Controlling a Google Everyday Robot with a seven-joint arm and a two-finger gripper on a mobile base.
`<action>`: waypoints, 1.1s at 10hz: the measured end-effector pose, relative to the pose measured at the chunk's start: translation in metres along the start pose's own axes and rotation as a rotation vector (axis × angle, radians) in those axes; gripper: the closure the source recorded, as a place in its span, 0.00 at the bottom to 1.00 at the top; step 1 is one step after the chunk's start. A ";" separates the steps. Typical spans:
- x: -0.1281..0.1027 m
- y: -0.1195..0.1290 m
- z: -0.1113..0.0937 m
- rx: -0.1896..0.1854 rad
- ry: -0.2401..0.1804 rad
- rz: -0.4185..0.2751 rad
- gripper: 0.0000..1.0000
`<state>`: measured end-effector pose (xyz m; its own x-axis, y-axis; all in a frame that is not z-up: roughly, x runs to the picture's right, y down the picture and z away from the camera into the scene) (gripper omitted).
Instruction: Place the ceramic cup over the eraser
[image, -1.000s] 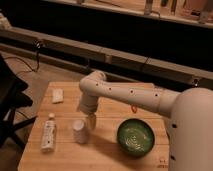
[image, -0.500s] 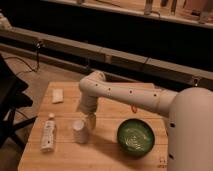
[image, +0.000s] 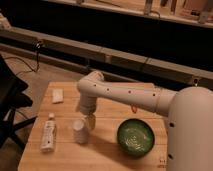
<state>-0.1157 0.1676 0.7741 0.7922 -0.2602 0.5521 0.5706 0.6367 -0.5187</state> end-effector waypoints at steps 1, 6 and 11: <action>-0.004 0.000 0.000 -0.006 0.008 -0.005 0.20; -0.026 0.005 -0.001 -0.008 0.021 -0.023 0.20; -0.039 0.020 0.006 0.001 -0.006 -0.001 0.20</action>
<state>-0.1365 0.1948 0.7464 0.7902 -0.2562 0.5567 0.5712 0.6370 -0.5177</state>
